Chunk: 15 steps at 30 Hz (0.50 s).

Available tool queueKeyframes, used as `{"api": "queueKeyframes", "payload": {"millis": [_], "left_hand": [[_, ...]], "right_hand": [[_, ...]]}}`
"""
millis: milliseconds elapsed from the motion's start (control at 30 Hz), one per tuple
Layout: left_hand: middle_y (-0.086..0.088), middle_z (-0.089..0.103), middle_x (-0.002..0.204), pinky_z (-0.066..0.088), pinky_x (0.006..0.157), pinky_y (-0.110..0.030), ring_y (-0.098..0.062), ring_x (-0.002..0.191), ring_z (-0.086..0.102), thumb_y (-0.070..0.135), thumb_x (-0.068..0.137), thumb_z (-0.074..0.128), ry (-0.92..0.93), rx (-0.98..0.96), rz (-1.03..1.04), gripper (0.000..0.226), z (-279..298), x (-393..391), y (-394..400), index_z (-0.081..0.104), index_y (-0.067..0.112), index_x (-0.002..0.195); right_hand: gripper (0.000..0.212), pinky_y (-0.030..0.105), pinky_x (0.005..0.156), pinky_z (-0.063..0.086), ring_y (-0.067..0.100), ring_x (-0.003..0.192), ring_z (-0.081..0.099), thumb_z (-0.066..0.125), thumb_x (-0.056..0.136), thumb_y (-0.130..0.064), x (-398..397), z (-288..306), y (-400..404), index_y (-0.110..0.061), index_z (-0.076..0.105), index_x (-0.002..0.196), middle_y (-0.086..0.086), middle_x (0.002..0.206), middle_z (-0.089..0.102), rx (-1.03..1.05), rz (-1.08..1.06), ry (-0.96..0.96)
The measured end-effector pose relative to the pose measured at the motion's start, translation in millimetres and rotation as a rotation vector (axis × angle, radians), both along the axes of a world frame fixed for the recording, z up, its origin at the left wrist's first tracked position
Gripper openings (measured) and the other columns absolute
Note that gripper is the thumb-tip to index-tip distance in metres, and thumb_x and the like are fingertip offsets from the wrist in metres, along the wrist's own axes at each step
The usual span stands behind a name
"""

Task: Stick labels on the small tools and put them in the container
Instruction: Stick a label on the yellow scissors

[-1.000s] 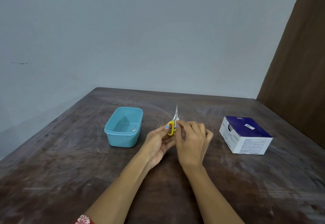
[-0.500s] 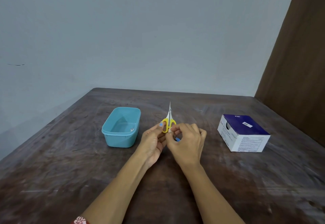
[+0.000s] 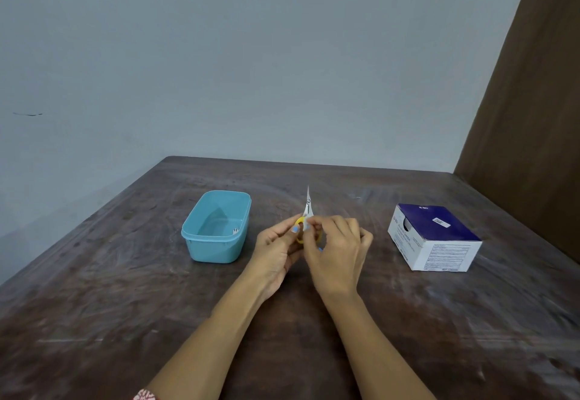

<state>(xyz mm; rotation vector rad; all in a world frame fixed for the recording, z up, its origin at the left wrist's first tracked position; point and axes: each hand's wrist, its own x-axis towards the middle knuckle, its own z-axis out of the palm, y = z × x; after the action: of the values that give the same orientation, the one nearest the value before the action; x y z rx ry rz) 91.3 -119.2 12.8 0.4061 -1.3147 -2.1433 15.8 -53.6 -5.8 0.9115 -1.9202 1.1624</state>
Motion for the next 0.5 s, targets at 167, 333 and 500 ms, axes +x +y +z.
{"api": "queueKeyframes", "payload": {"millis": [167,333,500], "left_hand": [[-0.013,0.069,0.104,0.058,0.078,-0.031,-0.019,0.093,0.066,0.000,0.091,0.051,-0.116,-0.238,-0.033,0.028,-4.7,-1.6,7.5,0.062,0.004,0.116],[-0.009,0.071,0.097,0.057,0.078,-0.028,-0.015,0.088,0.069,-0.005,0.090,0.050,-0.130,-0.366,-0.008,0.029,-6.9,-0.9,8.4,0.062,0.005,0.115],[-0.006,0.072,0.095,0.055,0.084,-0.029,-0.017,0.092,0.068,-0.010,0.089,0.049,-0.150,-0.446,0.101,0.033,-9.3,-3.3,4.0,0.064,0.009,0.112]], "right_hand": [[0.015,0.028,0.076,0.024,0.009,0.081,0.045,0.056,0.083,-0.025,-7.1,-0.4,0.6,-0.023,0.070,0.084,-0.008,0.082,0.066,-0.109,-0.066,0.004],[0.016,0.027,0.077,0.024,0.008,0.080,0.051,0.053,0.081,-0.029,-3.9,2.5,1.9,-0.025,0.069,0.084,-0.010,0.080,0.068,-0.104,-0.049,-0.098],[0.006,0.025,0.079,0.022,0.010,0.072,0.059,0.064,0.076,-0.028,-1.3,3.9,2.9,-0.026,0.070,0.078,-0.011,0.068,0.066,-0.096,0.012,-0.248]]}}
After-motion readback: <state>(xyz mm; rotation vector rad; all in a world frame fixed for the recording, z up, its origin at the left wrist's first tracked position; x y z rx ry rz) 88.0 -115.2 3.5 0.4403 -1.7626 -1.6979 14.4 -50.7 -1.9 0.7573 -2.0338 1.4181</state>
